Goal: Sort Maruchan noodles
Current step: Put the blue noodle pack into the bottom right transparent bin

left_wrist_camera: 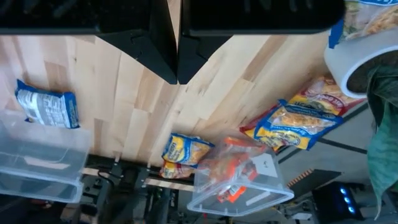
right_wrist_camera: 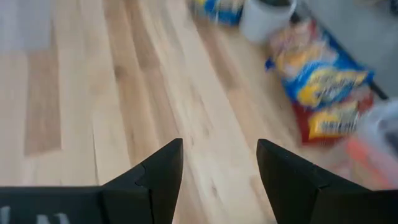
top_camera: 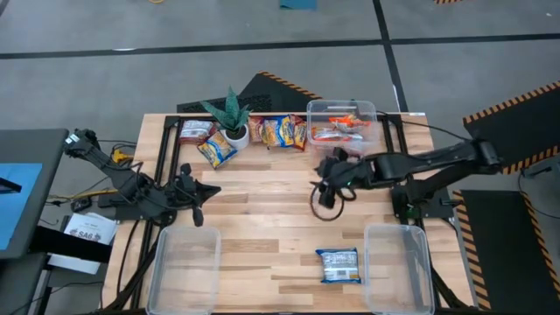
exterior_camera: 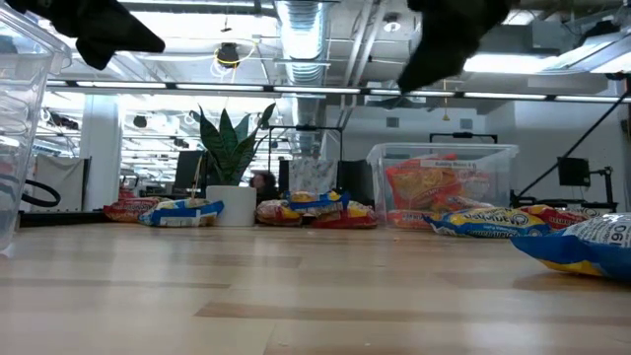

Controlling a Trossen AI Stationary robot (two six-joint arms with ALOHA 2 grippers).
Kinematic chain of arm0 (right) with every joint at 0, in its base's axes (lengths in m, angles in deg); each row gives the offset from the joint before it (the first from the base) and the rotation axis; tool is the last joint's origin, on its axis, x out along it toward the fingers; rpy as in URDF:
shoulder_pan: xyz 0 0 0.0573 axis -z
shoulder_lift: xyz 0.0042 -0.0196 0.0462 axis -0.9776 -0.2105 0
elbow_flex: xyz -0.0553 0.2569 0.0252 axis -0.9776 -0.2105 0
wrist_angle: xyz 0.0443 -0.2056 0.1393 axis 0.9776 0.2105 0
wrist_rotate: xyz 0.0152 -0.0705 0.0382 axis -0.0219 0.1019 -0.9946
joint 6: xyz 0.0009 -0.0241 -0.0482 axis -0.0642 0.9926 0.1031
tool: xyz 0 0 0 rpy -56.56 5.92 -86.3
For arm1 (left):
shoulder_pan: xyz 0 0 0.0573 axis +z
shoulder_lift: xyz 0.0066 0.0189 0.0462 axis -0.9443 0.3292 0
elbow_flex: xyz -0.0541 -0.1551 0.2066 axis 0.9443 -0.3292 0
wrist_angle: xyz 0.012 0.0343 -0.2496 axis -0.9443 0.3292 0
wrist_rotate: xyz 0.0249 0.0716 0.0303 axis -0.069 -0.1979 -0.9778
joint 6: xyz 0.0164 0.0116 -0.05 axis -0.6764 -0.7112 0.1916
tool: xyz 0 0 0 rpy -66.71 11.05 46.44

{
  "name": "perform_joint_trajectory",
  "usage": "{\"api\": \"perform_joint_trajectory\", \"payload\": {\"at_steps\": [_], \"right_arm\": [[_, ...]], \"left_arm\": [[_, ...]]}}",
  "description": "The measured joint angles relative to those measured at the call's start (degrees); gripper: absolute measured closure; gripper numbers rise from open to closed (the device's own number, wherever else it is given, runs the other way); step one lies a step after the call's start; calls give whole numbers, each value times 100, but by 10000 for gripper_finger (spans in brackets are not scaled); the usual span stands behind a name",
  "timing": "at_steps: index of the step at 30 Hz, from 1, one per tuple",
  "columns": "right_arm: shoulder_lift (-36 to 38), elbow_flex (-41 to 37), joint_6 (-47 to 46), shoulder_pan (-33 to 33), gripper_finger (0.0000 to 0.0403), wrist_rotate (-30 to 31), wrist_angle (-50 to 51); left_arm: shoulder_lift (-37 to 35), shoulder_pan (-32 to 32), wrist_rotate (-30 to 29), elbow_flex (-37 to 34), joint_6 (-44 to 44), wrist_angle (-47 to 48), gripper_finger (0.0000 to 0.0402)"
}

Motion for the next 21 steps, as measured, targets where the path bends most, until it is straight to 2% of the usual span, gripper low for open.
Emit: {"api": "perform_joint_trajectory", "payload": {"at_steps": [3, 8, 15, 18, 21], "right_arm": [[-50, -149, -362, -164, 177, 266, 266], [265, -1090, -1185, -315, 177, 535, 21], [677, -2430, -1671, -282, 177, 542, -1558], [692, -2626, -1463, -147, 177, 541, -2300], [667, -2647, -1039, -44, 177, 538, -3073]], "left_arm": [[42, 0, 0, 0, -15, 0, 401], [47, 0, 2, 0, -35, 12, 401], [150, 71, -140, 0, -45, 95, 401], [260, 319, -107, 0, -168, 125, 401], [457, 775, 288, 0, -297, 137, 401]]}}
